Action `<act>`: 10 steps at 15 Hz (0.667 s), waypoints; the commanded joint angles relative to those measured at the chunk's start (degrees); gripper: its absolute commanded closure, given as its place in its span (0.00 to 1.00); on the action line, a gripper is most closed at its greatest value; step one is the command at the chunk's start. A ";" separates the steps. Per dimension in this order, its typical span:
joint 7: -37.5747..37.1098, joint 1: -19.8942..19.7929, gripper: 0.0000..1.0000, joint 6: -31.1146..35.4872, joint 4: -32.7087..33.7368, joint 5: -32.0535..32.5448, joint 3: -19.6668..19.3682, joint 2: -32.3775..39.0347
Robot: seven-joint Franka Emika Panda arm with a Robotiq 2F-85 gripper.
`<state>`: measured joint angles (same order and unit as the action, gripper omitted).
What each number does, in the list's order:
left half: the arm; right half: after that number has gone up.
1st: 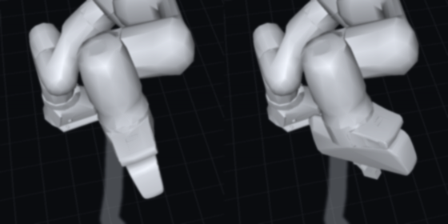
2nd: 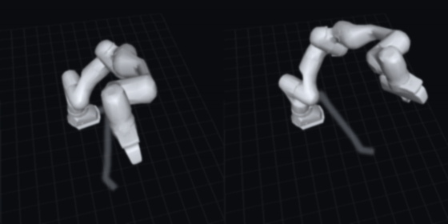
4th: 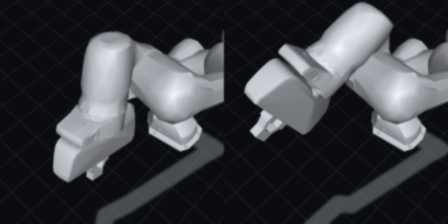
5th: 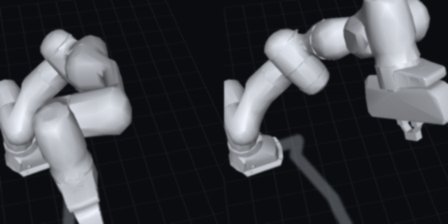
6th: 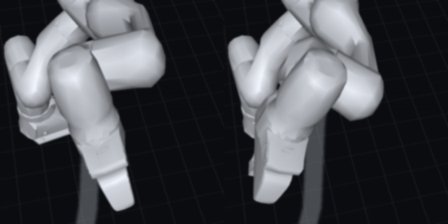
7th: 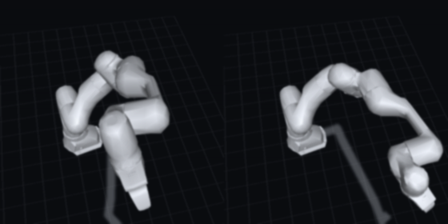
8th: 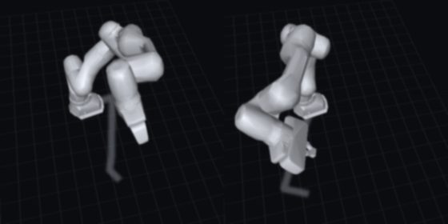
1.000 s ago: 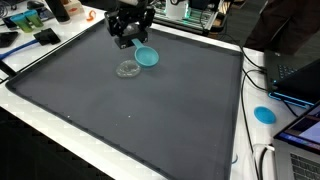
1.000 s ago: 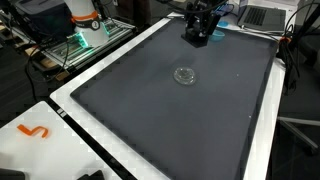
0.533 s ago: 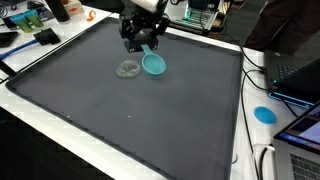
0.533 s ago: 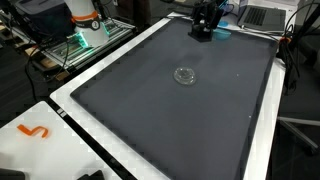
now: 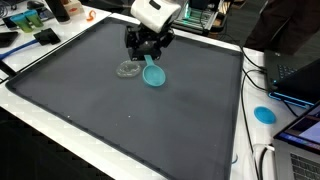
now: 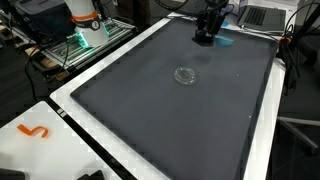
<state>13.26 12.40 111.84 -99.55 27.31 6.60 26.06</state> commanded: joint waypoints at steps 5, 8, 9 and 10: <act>-4.04 1.74 0.69 -4.36 5.14 1.01 -0.90 4.05; -4.76 1.95 0.69 -5.14 6.28 1.02 -1.02 4.80; -4.77 2.01 0.69 -5.49 6.72 0.98 -1.02 5.07; -4.81 2.07 0.69 -5.77 7.14 0.97 -1.06 5.33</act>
<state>9.89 13.33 108.26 -94.50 27.41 6.29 30.11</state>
